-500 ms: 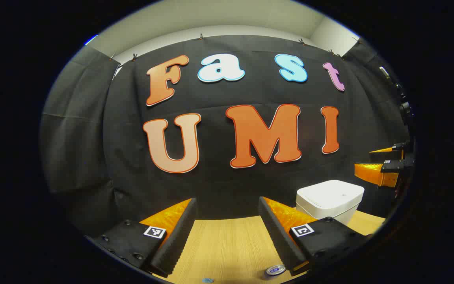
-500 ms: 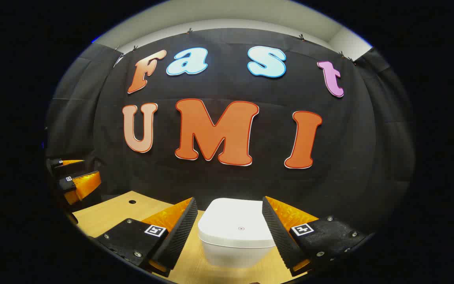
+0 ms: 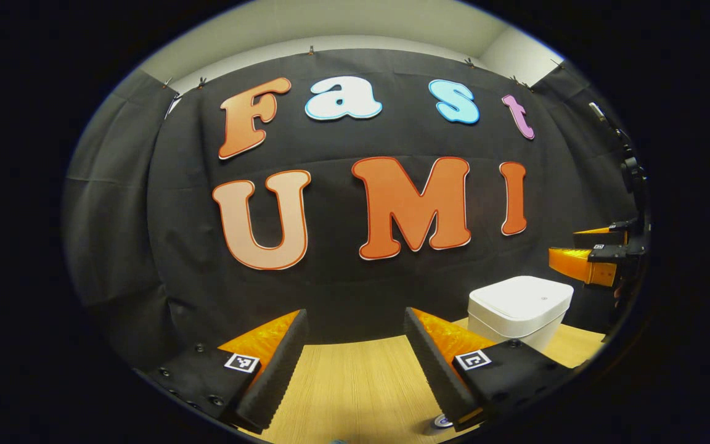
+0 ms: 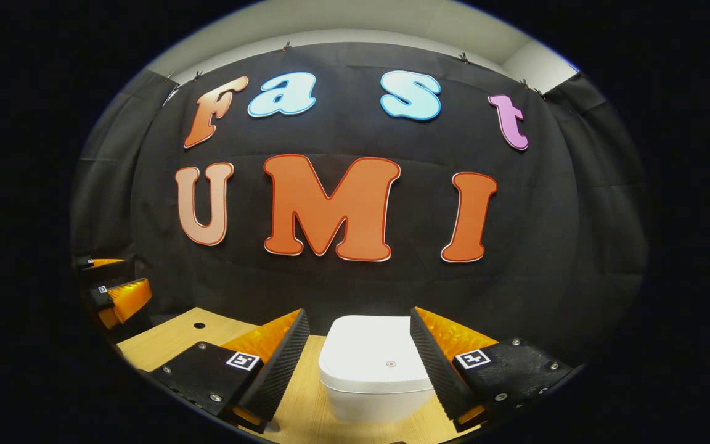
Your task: Press the lid of the desktop garbage bin to open it, pick up the crumpled paper on the desktop and throw it into the bin, then pick up the pop can on the desktop and drop it into the bin, and finally close the garbage bin lid.
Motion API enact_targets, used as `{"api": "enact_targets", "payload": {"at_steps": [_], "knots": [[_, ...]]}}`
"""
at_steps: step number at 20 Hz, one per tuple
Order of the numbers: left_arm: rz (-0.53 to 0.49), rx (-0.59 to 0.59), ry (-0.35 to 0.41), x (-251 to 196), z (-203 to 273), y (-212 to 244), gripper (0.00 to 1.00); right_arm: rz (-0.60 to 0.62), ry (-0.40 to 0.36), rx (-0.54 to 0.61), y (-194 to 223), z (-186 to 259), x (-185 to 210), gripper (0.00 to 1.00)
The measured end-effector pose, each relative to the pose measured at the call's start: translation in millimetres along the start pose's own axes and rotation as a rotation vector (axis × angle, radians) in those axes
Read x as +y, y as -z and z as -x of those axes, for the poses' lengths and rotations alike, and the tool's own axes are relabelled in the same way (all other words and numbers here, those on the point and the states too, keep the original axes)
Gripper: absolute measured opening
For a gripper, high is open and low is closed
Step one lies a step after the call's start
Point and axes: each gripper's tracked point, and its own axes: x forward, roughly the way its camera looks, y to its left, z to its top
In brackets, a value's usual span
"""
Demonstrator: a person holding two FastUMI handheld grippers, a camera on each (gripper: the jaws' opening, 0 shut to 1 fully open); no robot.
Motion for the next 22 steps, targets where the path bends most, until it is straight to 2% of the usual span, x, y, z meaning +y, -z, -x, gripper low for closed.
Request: {"api": "enact_targets", "payload": {"at_steps": [5,6,16,20,22], "knots": [[0.009,0.015,-0.001,12,-6,6,0.97,0.006,0.008,0.008,0,-5,9,0.99],[0.009,0.016,0.001,13,-7,7,1.0,0.008,0.011,0.014,2,-5,8,0.99],[0.027,0.052,-0.023,25,-7,19,0.99,0.013,0.046,0.105,19,-19,-7,0.98],[0.027,0.056,-0.039,29,-4,19,1.0,0.009,0.058,0.136,23,-28,-15,0.89],[0.023,0.057,-0.048,32,-3,20,0.99,0.014,0.058,0.153,26,-31,-18,0.82]]}}
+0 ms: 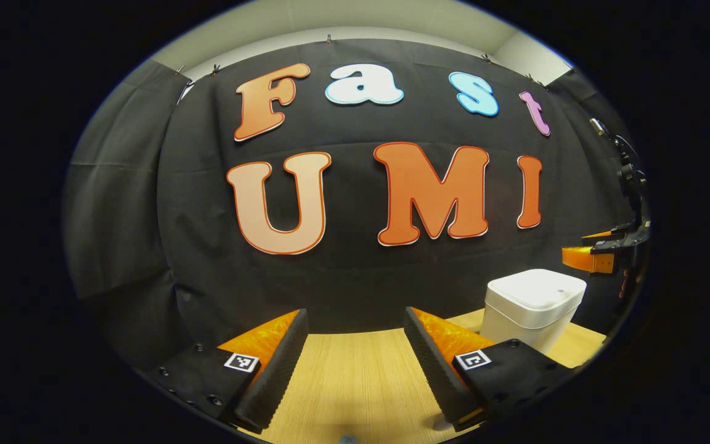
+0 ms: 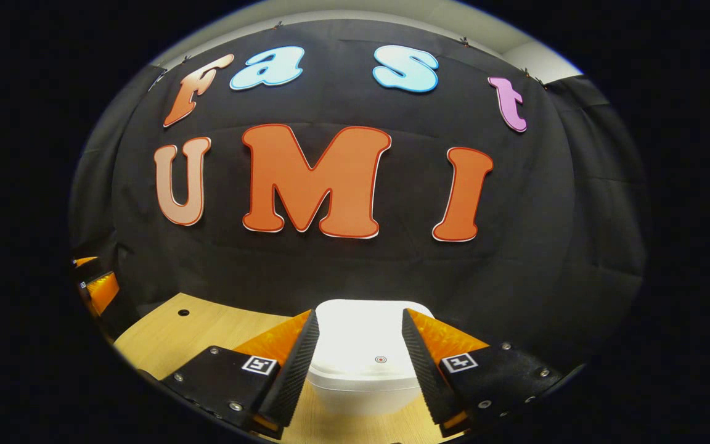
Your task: Press the lid of the desktop garbage bin to open it, pick up the crumpled paper on the desktop and throw it into the bin, then pick up the pop can on the desktop and drop it into the bin, and finally close the garbage bin lid.
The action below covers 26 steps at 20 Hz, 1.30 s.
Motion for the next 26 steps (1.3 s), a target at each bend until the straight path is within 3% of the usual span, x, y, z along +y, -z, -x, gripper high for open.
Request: {"api": "enact_targets", "payload": {"at_steps": [2,5,7,9,26], "knots": [[-0.003,0.003,-0.007,1,2,1,1.0,0.01,-0.003,0.035,8,-3,-2,0.71],[0.001,0.0,-0.013,1,3,2,1.0,0.01,0.035,0.062,13,-8,-14,0.32],[-0.004,0.005,-0.017,0,5,4,1.0,-0.002,0.043,0.084,17,-10,-19,0.12],[-0.012,0.009,-0.017,-2,5,4,1.0,-0.022,0.034,0.104,21,-14,-23,0.02],[-0.027,0.043,-0.041,-7,8,20,1.0,-0.036,0.006,0.251,74,-34,-28,0.01]]}}
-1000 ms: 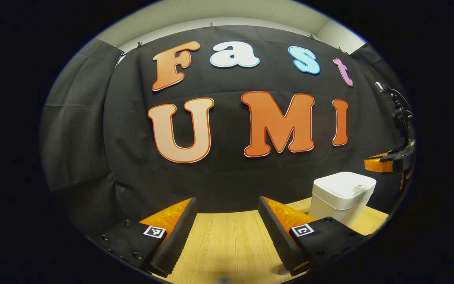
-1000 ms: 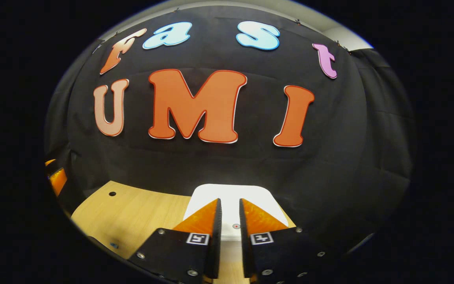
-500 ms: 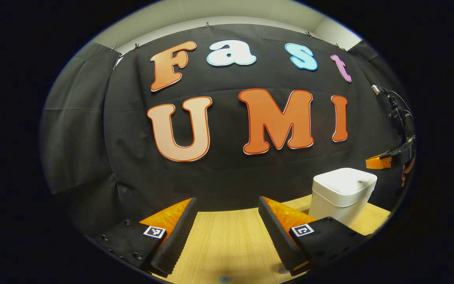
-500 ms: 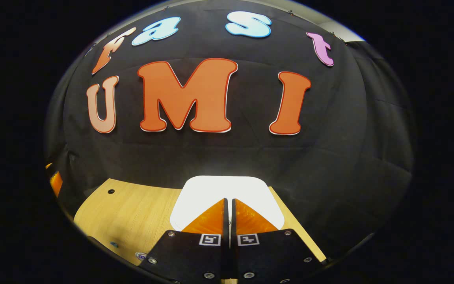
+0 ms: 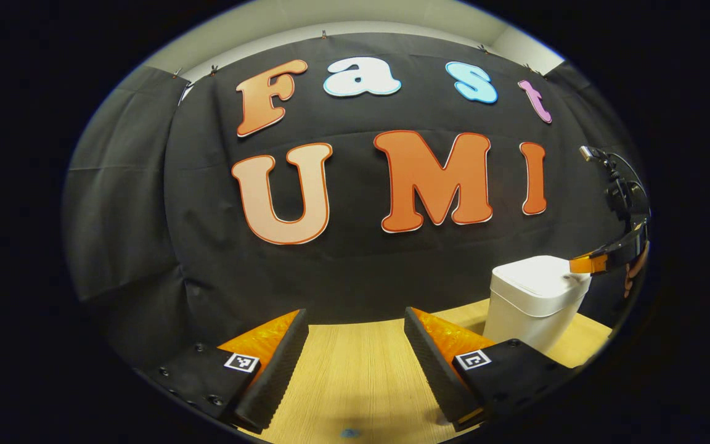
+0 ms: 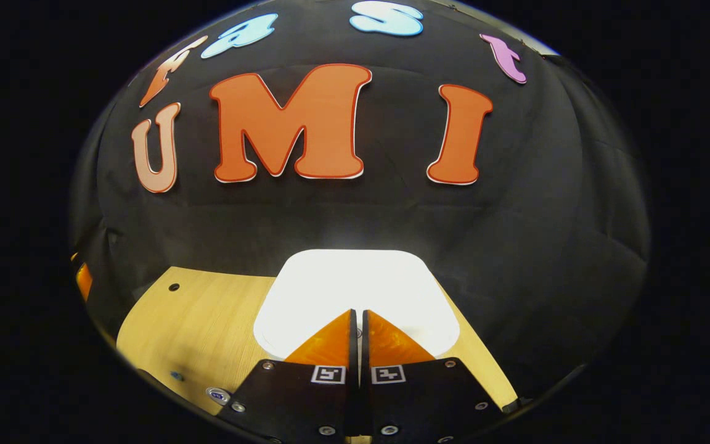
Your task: Press the lid of the desktop garbage bin to open it, pick up the crumpled paper on the desktop and throw it into the bin, then pick up the pop can on the desktop and drop it into the bin, and finally close the garbage bin lid.
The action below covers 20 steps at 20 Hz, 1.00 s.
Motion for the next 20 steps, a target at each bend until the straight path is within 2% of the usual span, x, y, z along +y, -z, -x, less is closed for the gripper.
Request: {"api": "enact_targets", "payload": {"at_steps": [7,13,16,20], "knots": [[0.008,0.015,0.002,0,-1,5,1.0,0.014,-0.009,0.019,6,-4,1,0.01],[-0.004,0.021,0.017,-2,4,7,1.0,0.048,0.013,0.037,10,-4,-1,0.01],[-0.005,0.014,0.011,2,6,5,1.0,0.048,0.013,0.026,8,-5,0,0.01],[-0.011,0.014,0.007,8,9,5,0.99,0.11,0.036,-0.036,-11,8,0,0.0]]}}
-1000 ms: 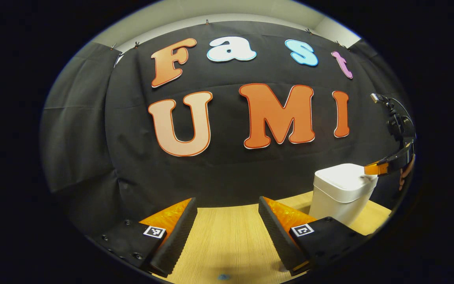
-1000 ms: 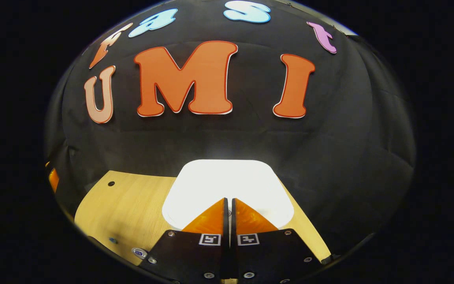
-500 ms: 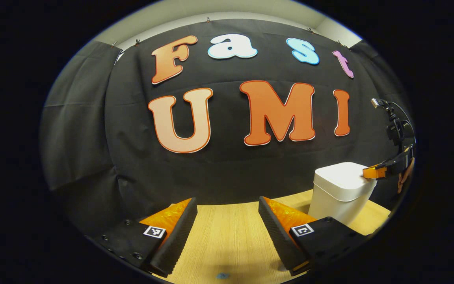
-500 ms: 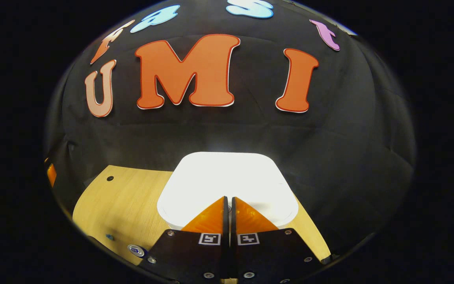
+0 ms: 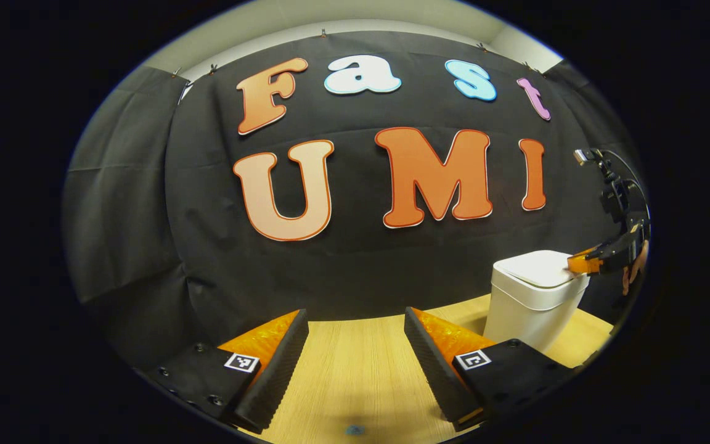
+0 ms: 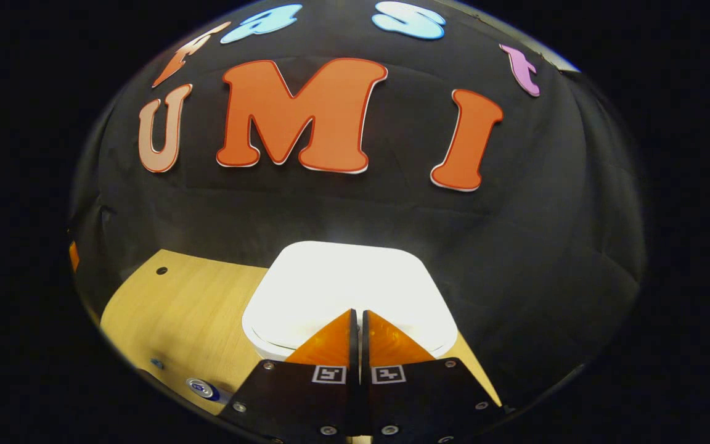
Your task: Press the lid of the desktop garbage bin to open it, pick up the crumpled paper on the desktop and throw it into the bin, then pick up the pop can on the desktop and drop it into the bin, and finally close the garbage bin lid.
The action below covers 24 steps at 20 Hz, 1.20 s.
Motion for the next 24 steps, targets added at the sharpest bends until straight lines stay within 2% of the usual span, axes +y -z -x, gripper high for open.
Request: {"api": "enact_targets", "payload": {"at_steps": [2,7,12,20,24], "knots": [[-0.002,0.0,0.001,2,1,0,1.0,-0.031,-0.023,-0.043,-15,8,4,0.01],[-0.003,0.001,0.017,2,0,2,1.0,-0.063,-0.024,-0.213,-64,33,-3,0.01],[0.004,0.002,0.041,-1,-2,5,1.0,-0.085,-0.065,-0.31,-77,55,9,0.01],[0.009,0.014,0.088,-11,-6,10,1.0,-0.039,-0.155,-0.274,-45,70,49,0.03],[0.006,0.029,0.1,-11,-9,18,1.0,-0.027,-0.203,-0.227,-26,70,70,0.13]]}}
